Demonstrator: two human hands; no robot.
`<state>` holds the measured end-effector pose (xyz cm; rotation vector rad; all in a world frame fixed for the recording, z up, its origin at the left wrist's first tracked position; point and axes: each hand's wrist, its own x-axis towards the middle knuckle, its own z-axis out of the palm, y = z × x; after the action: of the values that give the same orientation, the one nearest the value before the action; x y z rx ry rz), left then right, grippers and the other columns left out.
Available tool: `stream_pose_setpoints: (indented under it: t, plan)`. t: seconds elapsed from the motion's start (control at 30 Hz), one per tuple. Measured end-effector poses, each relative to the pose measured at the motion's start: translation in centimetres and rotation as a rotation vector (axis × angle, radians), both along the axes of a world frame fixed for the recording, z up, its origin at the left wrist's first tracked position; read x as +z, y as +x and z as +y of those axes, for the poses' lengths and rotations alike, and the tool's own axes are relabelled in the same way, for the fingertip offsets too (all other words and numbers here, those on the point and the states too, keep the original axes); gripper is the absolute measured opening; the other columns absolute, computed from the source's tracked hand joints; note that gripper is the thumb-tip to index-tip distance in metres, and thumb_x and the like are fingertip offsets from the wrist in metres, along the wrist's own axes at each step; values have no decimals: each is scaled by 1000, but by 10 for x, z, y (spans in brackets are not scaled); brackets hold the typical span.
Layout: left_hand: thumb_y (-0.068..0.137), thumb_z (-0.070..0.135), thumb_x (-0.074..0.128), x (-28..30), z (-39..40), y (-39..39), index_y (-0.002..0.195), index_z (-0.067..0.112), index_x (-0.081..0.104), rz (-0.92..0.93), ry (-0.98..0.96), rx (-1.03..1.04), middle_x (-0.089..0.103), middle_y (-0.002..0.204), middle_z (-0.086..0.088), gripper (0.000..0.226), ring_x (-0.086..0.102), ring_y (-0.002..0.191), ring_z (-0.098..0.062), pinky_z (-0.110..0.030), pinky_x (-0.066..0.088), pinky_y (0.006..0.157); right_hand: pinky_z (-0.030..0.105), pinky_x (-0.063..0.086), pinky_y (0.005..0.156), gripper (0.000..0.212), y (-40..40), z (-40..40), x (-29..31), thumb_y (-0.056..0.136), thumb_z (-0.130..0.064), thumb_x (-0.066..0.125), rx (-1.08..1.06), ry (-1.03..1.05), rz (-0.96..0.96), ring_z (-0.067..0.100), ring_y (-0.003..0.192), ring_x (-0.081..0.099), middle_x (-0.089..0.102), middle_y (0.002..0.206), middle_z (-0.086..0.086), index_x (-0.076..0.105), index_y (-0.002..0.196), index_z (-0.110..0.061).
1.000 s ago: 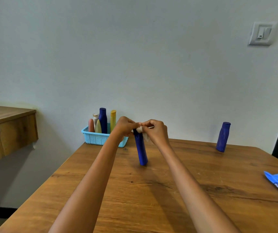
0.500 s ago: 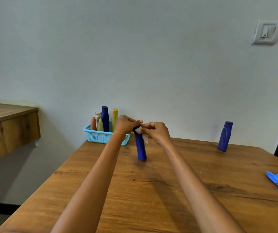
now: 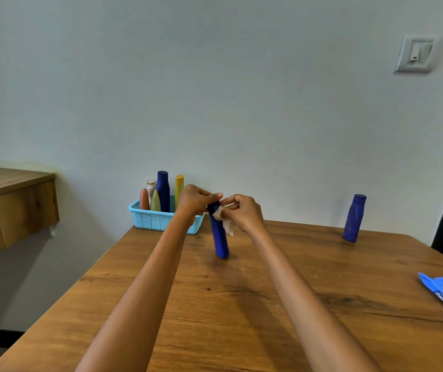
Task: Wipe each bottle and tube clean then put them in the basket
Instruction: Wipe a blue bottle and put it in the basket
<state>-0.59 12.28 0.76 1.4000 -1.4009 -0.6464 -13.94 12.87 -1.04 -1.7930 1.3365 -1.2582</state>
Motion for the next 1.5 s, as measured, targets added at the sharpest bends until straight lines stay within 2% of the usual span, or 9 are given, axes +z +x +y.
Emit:
stream_pose_setpoints:
  t: [0.13,0.37,0.47,0.7,0.87,1.1,1.2,1.37,1.5]
  plan:
    - [80,31,71,0,-1,-2,85,6,64,-16,4,-6,65,86,-8,26,63,84,-20,-34,55,80,27,52,65,30,-7,-6,-8,77,-9,68,-29,141,21,18,87,64,69,96,6,64,107,-13]
    - [80,28,71,-1,-2,-2,94,2,69,-26,-26,-3,65,79,-5,30,59,69,-12,-28,53,73,32,57,75,23,7,-2,-1,78,-13,71,-32,-93,-188,14,90,64,66,92,-4,62,98,-18]
    - [80,27,72,-1,-3,-1,95,2,70,-5,-30,4,65,78,-5,29,59,70,-12,-28,53,72,30,56,75,27,8,0,-1,76,-17,75,-4,-84,-103,11,88,61,63,89,-7,62,101,-16]
    - [78,33,73,-6,-2,-6,70,12,60,45,-27,29,59,69,1,26,55,67,-10,-21,47,62,30,53,77,39,-8,-6,-1,75,-14,75,56,190,-17,19,101,61,64,110,7,59,111,-13]
    - [79,33,72,-7,-1,-7,66,12,61,53,-37,35,58,65,-3,28,52,60,-11,-21,44,58,16,45,58,43,2,-1,3,73,-13,75,19,-11,-76,12,88,57,59,99,-3,57,111,-14]
    - [79,34,72,-10,-1,-6,66,13,58,85,-42,39,57,67,-1,29,51,65,-11,-25,46,64,23,48,70,42,-4,-9,-19,74,-17,77,51,82,-16,15,96,56,57,104,-3,57,111,-12]
    - [79,35,72,-14,-3,-7,79,10,62,72,-61,54,61,75,-1,27,55,75,-12,-21,45,65,34,49,86,49,-13,-15,-33,72,-4,76,86,218,42,17,98,57,58,105,3,56,116,-7]
    - [85,24,67,-18,-7,-2,107,1,64,88,-115,42,65,92,-7,32,61,84,-15,-18,50,67,22,45,64,36,-11,-20,-32,77,-3,69,30,141,-109,18,94,58,60,96,0,59,111,-12]
    - [92,11,57,-14,-10,0,122,-5,55,122,-61,-79,62,111,-20,34,60,97,-23,-29,52,81,24,49,71,20,-2,-19,-20,81,-15,70,-62,0,-234,14,92,61,65,101,0,62,99,-15]
